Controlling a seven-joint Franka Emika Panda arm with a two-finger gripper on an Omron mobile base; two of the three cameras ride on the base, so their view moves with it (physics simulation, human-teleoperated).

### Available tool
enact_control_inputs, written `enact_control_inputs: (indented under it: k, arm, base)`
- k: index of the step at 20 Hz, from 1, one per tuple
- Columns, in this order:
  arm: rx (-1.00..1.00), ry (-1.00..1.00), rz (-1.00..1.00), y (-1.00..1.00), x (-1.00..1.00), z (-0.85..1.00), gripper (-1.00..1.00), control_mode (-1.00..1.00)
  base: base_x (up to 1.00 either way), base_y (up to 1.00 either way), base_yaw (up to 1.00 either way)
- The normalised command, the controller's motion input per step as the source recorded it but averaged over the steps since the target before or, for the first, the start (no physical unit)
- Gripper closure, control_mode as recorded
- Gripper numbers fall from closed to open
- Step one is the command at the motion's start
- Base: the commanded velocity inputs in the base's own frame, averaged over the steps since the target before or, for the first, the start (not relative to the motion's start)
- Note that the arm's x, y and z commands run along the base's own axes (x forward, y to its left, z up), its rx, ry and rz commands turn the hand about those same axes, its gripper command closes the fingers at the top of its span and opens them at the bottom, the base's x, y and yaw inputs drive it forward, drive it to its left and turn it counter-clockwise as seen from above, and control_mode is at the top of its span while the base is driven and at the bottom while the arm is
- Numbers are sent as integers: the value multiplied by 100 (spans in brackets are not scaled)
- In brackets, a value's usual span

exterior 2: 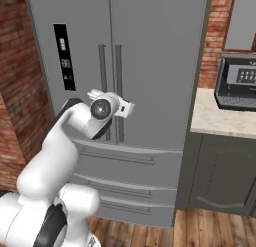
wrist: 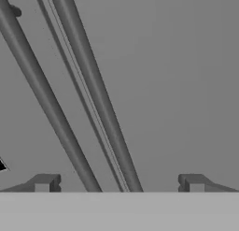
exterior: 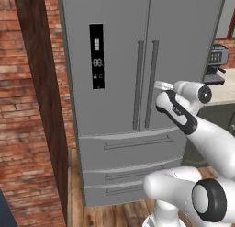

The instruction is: Place one of the steaks on the plate and the other in the bowl. Then place the bowl in the fridge.

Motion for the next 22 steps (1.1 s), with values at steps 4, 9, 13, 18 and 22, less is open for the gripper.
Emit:
enact_control_inputs:
  k: [4, 9, 13, 18, 22]
  arm:
    - [0, 2, -1, 0, 53, 0, -100, -100]
    - [0, 0, 0, 0, 61, 0, -100, -100]
    - [0, 1, 0, 0, 59, 0, -100, -100]
    - [0, 1, 0, 0, 56, 0, -100, -100]
    - [0, 2, 0, 0, 53, 0, -100, -100]
  base:
    - [0, 0, 0]
    - [0, 0, 0]
    - [0, 0, 0]
    - [0, 0, 0]
    - [0, 0, 0]
